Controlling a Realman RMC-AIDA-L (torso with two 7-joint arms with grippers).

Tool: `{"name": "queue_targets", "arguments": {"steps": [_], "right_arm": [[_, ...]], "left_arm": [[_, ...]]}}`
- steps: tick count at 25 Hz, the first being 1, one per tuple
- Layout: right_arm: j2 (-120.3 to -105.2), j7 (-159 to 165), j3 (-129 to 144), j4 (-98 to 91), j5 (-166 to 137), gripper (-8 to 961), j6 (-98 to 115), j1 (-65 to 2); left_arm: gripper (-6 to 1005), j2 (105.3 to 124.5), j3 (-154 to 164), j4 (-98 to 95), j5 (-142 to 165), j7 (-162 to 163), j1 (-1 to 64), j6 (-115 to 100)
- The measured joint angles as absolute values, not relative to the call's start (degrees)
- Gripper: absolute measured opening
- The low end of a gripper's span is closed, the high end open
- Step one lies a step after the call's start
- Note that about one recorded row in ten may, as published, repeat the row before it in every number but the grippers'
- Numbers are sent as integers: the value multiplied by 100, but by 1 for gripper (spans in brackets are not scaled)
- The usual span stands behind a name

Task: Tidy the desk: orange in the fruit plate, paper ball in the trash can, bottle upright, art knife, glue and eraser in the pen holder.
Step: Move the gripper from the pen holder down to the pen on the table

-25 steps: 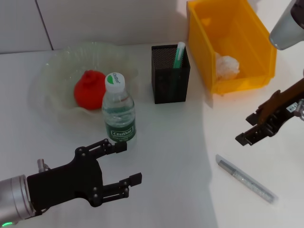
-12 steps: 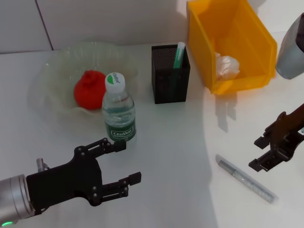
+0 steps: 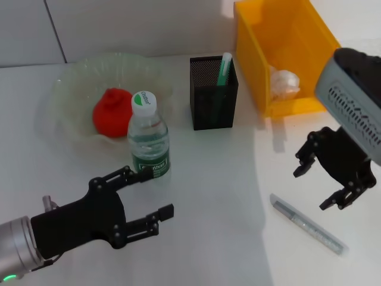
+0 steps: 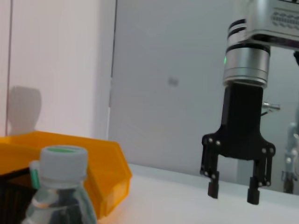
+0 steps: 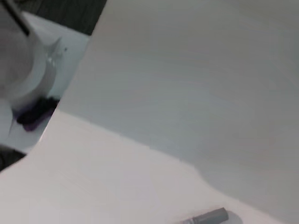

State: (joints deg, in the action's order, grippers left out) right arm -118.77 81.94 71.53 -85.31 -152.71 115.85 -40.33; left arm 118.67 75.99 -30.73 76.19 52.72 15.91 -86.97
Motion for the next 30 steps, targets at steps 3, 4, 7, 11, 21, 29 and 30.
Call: {"name": "queue_targets", "arguments": {"steps": [3,4,7,11,21,29,30], "right_arm": [[-11887,7448,7428,-8502,-15431,633,11584,-4272],[-11889,7185,7485,-8479,-15456,633,11581,-4324],[-11894,6517,7668,-8424,-15471,633,11569,-4432],[-11900,5640,7941,-8351,-15538,633,11480,-4433],[-11912,3793,8530,-7938,-15852,632,10885,-4385],[-11903,2239,8501,-7741,-15637,632,10637,-4313],[-11907,2063,8501,-7703,-15633,633,10627,-4303]], "left_arm": [[786,11872,7599,-2961,7198,5132,1581,-8674],[786,11872,7599,-2961,7198,5132,1581,-8674],[786,11875,7603,-2839,6943,5037,1590,-8632],[786,11875,7596,-2736,6787,5031,1661,-8547],[787,11892,7597,-2342,6469,5054,1917,-8266],[787,11891,7621,-2230,6318,5038,1985,-8041],[787,11887,7621,-2229,6317,5038,1987,-8039]]}}
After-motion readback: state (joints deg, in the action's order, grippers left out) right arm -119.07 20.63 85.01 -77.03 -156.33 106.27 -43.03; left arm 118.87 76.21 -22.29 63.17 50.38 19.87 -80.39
